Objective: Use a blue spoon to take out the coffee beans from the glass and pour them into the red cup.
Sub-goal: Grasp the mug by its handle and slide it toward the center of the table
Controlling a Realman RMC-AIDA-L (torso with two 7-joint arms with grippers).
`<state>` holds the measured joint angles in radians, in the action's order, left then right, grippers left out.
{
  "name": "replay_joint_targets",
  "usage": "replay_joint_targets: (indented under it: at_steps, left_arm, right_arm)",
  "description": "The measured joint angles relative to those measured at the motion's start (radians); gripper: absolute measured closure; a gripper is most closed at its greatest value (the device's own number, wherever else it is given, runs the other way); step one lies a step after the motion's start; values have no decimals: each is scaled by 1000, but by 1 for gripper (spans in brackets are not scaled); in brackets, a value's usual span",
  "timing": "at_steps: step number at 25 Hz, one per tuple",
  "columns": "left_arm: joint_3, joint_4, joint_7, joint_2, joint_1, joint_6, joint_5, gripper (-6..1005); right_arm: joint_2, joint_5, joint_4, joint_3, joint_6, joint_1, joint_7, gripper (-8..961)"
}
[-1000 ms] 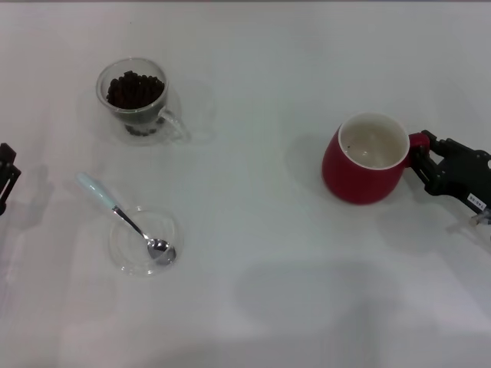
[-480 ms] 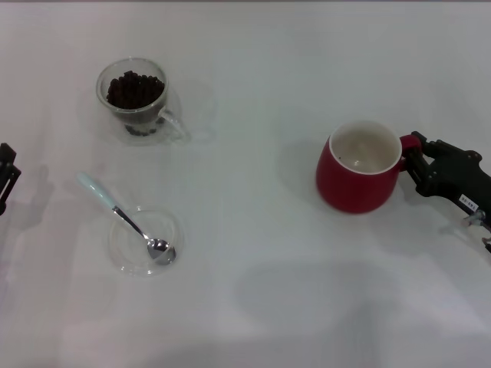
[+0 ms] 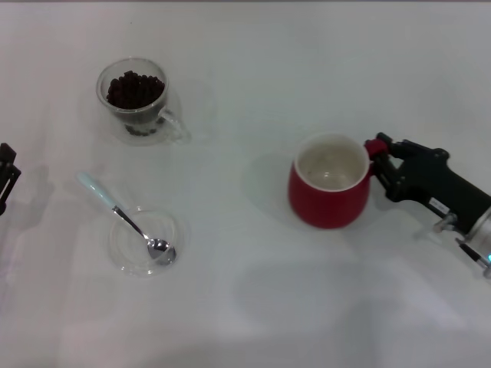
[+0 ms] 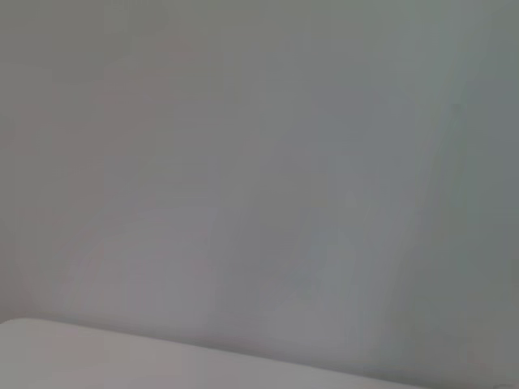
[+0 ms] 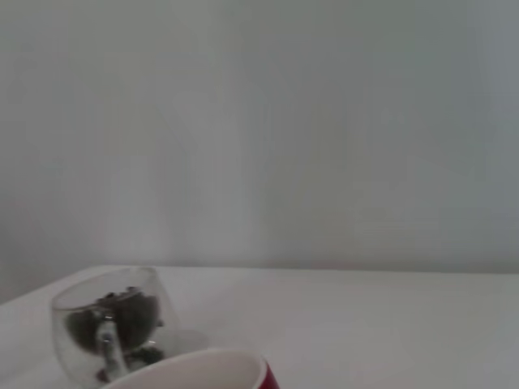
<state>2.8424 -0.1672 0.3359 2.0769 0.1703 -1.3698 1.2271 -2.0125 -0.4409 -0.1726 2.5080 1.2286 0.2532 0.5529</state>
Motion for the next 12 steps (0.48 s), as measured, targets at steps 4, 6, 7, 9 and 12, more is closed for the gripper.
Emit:
replay_joint_targets:
  at_steps: [4, 6, 7, 9, 12]
  left_arm:
    - [0, 0, 0, 0, 0, 0, 0, 125]
    - [0, 0, 0, 0, 0, 0, 0, 125]
    - [0, 0, 0, 0, 0, 0, 0, 125]
    - [0, 0, 0, 0, 2, 0, 0, 125]
    - [0, 0, 0, 0, 5, 0, 0, 126]
  right_arm:
    - [-1, 25, -39, 1, -24, 4, -21, 753]
    - [-2, 39, -60, 2, -48, 7, -29, 753]
    - [-2, 46, -71, 2, -59, 8, -33, 752]
    - [-2, 54, -91, 8, -78, 9, -42, 752]
    - [-2, 66, -111, 22, -89, 13, -50, 754]
